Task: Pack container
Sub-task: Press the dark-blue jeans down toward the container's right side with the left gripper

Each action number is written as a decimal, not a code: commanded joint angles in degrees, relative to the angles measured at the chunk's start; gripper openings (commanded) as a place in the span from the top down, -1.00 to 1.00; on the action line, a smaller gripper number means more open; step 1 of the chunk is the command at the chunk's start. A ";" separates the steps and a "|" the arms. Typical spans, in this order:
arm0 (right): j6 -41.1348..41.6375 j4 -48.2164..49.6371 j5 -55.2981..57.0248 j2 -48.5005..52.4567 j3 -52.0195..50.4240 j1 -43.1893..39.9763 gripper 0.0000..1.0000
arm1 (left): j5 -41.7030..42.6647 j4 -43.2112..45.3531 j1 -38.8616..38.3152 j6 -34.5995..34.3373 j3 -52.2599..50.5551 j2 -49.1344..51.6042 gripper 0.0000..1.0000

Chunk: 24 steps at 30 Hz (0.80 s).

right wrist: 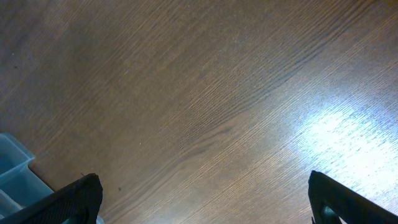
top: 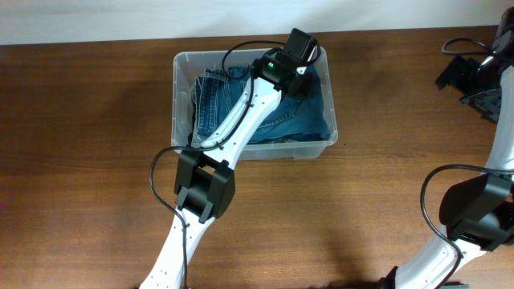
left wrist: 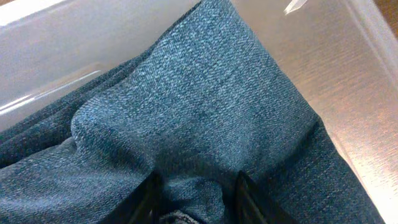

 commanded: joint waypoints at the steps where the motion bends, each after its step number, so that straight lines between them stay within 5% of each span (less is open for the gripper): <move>1: 0.11 0.00 -0.09 0.24 -0.33 0.07 -0.97 | -2.73 -4.92 0.90 0.72 -2.49 4.39 0.22; 12: 0.09 0.00 -0.09 0.24 -0.33 0.07 -0.97 | -2.56 -8.13 0.90 3.52 4.02 0.83 0.20; 24: 0.11 0.00 -0.09 0.24 -0.33 0.07 -0.97 | 12.81 -33.03 0.76 3.50 9.22 -5.07 0.20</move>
